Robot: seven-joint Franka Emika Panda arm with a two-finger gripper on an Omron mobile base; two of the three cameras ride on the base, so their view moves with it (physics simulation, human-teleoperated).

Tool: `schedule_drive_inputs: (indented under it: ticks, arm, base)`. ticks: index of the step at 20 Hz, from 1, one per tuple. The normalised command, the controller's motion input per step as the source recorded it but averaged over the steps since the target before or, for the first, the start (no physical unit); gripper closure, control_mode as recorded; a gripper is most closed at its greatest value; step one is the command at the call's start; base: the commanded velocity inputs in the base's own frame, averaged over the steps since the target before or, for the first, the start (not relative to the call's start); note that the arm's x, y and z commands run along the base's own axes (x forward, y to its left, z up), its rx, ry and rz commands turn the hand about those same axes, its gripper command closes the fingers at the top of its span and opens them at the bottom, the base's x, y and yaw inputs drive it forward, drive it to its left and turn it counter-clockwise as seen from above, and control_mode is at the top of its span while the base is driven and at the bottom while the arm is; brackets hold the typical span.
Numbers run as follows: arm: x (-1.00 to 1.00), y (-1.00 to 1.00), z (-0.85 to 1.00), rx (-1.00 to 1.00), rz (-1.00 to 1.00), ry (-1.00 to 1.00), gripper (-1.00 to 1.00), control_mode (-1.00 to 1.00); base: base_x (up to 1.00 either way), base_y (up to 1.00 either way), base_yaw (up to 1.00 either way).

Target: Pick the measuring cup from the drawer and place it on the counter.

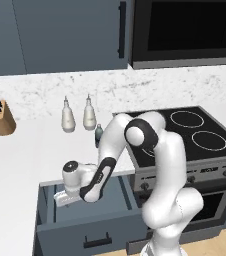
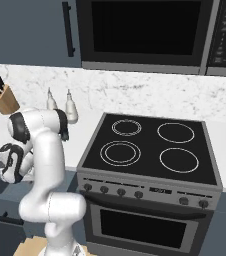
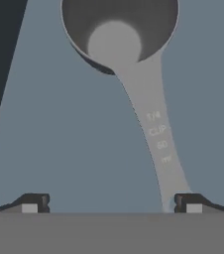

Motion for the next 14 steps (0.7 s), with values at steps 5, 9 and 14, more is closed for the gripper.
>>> schedule_drive_inputs:
  ticks: [5,9,14]
  arm:
    - [-0.08,-0.16,-0.13,0.0,0.0,-0.06,-1.0,-1.0]
    - [-0.32,-0.23,-0.01,0.0,0.0,-0.26,-1.0,-1.0]
    - [-0.26,-0.2,0.0,0.0,0.0,-0.24,-1.0,-1.0]
  base:
    - [0.0,0.0,0.0]
    - [0.0,0.0,0.0]
    - [0.0,0.0,0.0]
